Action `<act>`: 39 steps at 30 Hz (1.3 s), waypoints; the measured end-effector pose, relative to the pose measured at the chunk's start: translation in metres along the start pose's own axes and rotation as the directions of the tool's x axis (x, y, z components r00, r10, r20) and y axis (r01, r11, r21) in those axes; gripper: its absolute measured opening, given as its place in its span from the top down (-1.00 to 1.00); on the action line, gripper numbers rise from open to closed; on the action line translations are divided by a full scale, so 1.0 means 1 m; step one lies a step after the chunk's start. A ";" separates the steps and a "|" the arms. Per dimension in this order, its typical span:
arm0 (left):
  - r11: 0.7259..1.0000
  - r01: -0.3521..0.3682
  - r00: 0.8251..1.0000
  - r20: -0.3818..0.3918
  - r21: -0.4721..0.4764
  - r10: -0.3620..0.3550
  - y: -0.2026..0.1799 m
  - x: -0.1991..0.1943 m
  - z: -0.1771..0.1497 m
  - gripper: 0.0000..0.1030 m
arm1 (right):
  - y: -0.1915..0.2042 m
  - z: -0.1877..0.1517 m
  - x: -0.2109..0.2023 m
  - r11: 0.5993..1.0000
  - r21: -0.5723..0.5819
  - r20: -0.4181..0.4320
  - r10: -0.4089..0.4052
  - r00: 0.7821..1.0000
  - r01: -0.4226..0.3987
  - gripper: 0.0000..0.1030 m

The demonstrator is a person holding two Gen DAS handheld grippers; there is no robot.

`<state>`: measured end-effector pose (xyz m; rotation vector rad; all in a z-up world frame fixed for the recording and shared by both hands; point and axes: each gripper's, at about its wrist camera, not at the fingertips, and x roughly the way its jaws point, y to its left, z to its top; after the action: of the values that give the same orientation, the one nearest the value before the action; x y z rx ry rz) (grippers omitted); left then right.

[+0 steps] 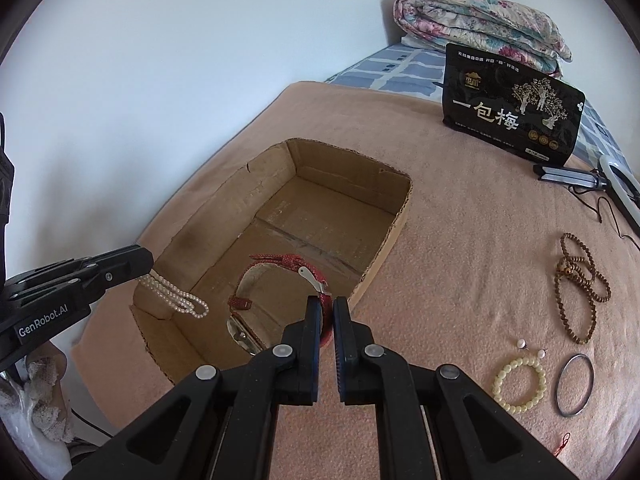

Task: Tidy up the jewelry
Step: 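Carry the pearl necklace and watch into the cardboard box and open both tools, then move both tools back over the cream bead bracelet and blue bangle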

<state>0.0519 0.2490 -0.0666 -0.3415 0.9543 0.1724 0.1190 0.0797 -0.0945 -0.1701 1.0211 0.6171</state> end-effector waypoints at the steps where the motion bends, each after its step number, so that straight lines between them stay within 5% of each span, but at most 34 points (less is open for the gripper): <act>1: 1.000 0.000 1.000 0.000 0.000 0.000 0.000 0.000 0.000 0.90 | 0.000 0.000 0.001 1.000 -0.002 -0.002 0.004 1.000 -0.004 0.92; 7: 1.000 0.007 1.000 0.000 -0.005 -0.007 -0.002 0.001 0.003 0.90 | 0.004 0.000 0.002 1.000 -0.019 -0.005 0.018 1.000 -0.018 0.77; 10: 1.000 0.008 1.000 0.006 -0.019 -0.008 -0.002 0.001 0.004 0.90 | 0.004 0.001 -0.003 1.000 -0.020 0.015 0.016 1.000 -0.015 0.39; 13: 0.999 -0.004 1.000 0.016 -0.037 0.005 0.000 0.000 0.005 0.16 | 0.004 0.002 -0.010 1.000 -0.024 0.042 -0.004 0.999 0.005 -0.03; 15: 0.999 -0.006 1.000 0.026 -0.043 0.007 0.001 -0.001 0.005 0.08 | 0.003 0.002 -0.013 0.999 -0.023 0.059 -0.025 0.998 0.026 -0.39; 23: 0.999 -0.008 0.999 0.040 -0.035 0.009 -0.001 -0.004 0.004 0.08 | 0.000 -0.001 -0.023 0.998 -0.025 0.083 -0.059 0.995 0.061 -0.64; 39: 0.999 0.021 0.997 0.075 0.041 -0.024 -0.035 -0.011 0.001 0.08 | -0.042 -0.010 -0.063 0.990 0.025 0.127 -0.144 0.981 0.142 -0.81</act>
<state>0.0571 0.2165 -0.0494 -0.3069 0.8774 0.1445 0.1116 0.0157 -0.0530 -0.1853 0.8804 0.4831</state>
